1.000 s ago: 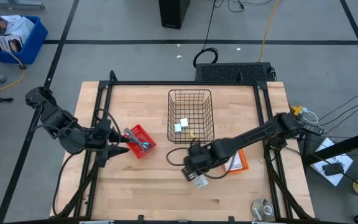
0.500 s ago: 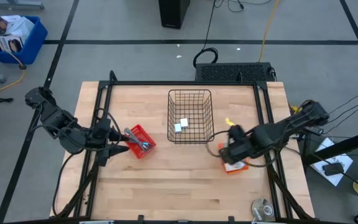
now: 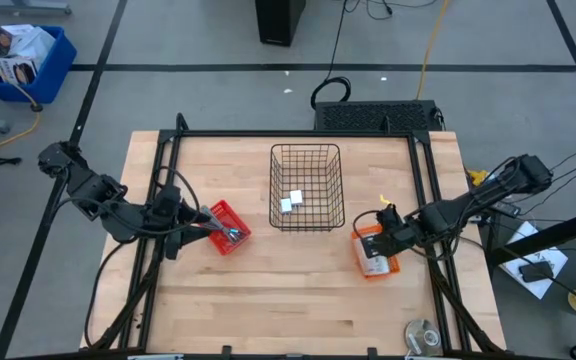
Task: Pick and place items into bin
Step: Put the white card reader box into the orange bin, then return to Home Position
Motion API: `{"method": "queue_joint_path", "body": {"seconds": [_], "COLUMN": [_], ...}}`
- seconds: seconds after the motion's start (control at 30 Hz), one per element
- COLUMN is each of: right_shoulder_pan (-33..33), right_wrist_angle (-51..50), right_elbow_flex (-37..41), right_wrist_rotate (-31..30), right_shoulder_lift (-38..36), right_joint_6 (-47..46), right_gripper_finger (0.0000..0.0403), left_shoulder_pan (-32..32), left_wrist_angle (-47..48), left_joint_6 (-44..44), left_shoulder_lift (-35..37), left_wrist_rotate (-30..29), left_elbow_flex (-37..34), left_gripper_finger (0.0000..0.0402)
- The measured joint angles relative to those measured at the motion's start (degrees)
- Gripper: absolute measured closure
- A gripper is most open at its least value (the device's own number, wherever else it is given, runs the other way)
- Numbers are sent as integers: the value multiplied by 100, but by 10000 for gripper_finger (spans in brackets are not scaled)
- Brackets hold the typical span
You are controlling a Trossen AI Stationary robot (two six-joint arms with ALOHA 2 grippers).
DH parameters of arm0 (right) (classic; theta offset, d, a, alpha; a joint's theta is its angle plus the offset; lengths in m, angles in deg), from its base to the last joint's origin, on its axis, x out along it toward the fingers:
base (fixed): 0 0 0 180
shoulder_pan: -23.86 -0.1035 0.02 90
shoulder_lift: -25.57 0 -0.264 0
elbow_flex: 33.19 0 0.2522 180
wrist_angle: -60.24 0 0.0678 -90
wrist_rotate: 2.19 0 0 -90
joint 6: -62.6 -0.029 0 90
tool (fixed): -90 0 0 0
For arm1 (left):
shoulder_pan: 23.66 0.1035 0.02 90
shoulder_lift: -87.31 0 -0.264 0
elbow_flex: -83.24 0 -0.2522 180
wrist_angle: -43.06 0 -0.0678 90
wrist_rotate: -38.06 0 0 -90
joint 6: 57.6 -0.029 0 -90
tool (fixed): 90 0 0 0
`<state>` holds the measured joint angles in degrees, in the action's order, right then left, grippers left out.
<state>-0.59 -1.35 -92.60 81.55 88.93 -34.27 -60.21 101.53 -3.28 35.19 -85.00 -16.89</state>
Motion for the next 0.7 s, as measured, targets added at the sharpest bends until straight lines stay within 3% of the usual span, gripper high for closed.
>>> {"method": "queue_joint_path", "body": {"seconds": [0.07, 0.4, 0.57, 0.7], "right_shoulder_pan": [7, 83, 60, 57], "right_wrist_angle": [1, -321, -340, 53], "right_elbow_flex": [123, 141, 141, 104], "right_wrist_rotate": [61, 63, 155, -364], "right_shoulder_lift": [-108, -629, -899, -1204], "right_joint_6": [31, 62, 23, 17], "right_gripper_finger": [346, 141, 93, 79], "left_shoulder_pan": [0, 147, 293, 384], "left_wrist_angle": [-1, 2, 7, 5], "left_joint_6": [32, 41, 9, -20], "left_shoulder_lift": [0, 0, 0, 0], "left_wrist_rotate": [2, 5, 132, 155], "left_elbow_flex": [0, 0, 0, 0], "left_gripper_finger": [188, 188, 188, 188]}}
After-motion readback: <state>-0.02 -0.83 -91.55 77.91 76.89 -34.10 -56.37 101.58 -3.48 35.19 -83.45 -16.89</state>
